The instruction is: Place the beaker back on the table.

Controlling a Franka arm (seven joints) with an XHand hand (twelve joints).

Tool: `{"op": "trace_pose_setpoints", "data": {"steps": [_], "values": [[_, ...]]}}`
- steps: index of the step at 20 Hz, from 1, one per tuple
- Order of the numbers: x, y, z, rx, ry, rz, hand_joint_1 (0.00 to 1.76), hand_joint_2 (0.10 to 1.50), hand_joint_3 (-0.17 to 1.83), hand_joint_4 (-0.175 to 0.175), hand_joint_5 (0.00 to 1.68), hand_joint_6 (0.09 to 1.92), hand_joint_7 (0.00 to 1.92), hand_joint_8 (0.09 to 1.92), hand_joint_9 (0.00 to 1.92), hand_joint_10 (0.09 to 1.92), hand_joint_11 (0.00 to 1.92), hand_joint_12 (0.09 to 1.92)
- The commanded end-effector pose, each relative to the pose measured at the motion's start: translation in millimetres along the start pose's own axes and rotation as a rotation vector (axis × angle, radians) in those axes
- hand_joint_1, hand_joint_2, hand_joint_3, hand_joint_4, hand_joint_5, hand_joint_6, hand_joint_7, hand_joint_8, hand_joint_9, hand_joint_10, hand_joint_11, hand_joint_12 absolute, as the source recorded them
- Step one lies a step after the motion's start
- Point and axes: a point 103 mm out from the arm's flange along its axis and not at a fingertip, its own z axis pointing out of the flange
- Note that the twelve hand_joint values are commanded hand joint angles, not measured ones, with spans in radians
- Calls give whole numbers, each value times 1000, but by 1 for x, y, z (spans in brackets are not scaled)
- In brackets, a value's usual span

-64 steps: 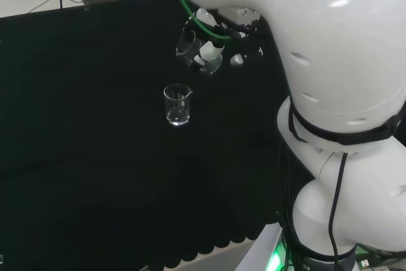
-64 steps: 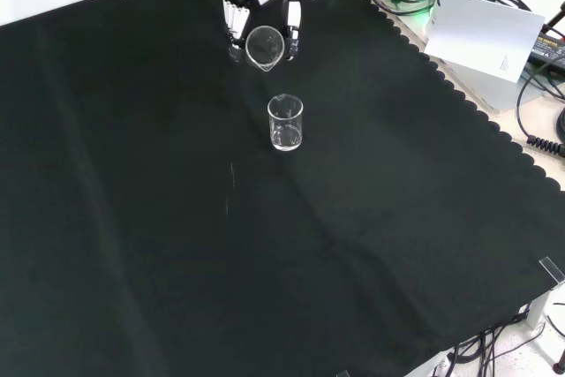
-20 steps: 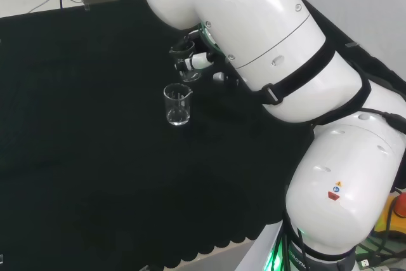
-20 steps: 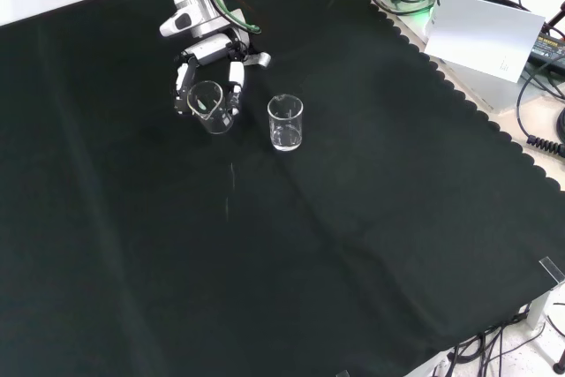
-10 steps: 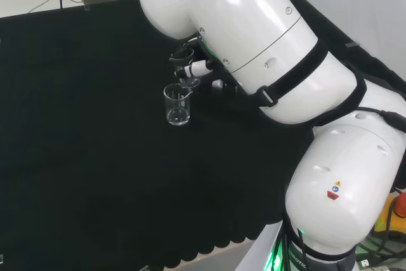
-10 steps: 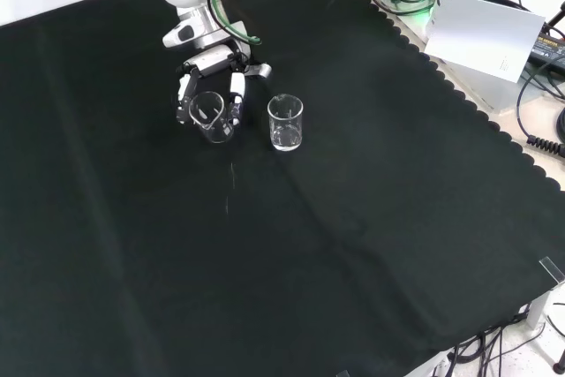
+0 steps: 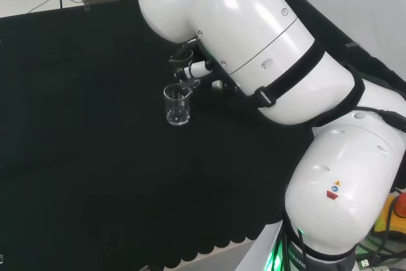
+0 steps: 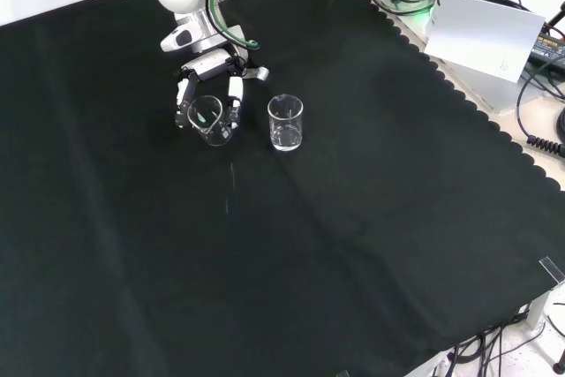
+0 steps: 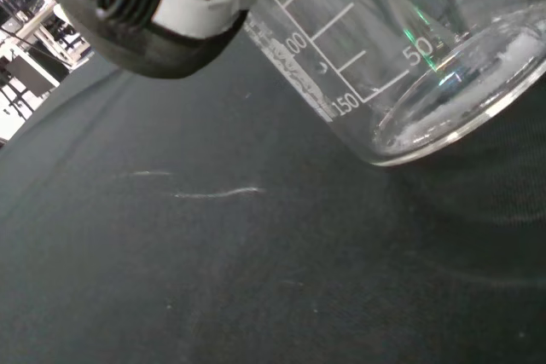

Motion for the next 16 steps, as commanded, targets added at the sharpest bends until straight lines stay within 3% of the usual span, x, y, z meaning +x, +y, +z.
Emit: {"op": "trace_pose_setpoints", "data": {"steps": [1,9,10,11,12,13,16], "values": [[-8,-5,-2,30,-37,21,1281,1056,-175,42,1244,660,1509,87,1436,99,1359,551],[-16,-17,-11,31,-42,41,1283,1059,-175,2,1277,640,1476,87,1390,87,1363,572],[-17,-19,-12,38,-37,42,1249,1064,-175,-41,1270,617,1446,87,1377,87,1352,591],[-18,-21,-12,49,-31,41,1214,1075,-175,-59,1246,628,1391,87,1354,87,1307,625],[-19,-22,-13,59,-32,41,1182,1087,-171,-45,1210,669,1306,87,1322,87,1234,680],[-20,-24,-13,78,-31,37,1151,1096,-156,-9,1169,724,1215,87,1275,87,1136,755],[-22,-30,-14,131,-35,41,1067,999,-171,17,790,842,888,87,1015,87,646,1089]]}}
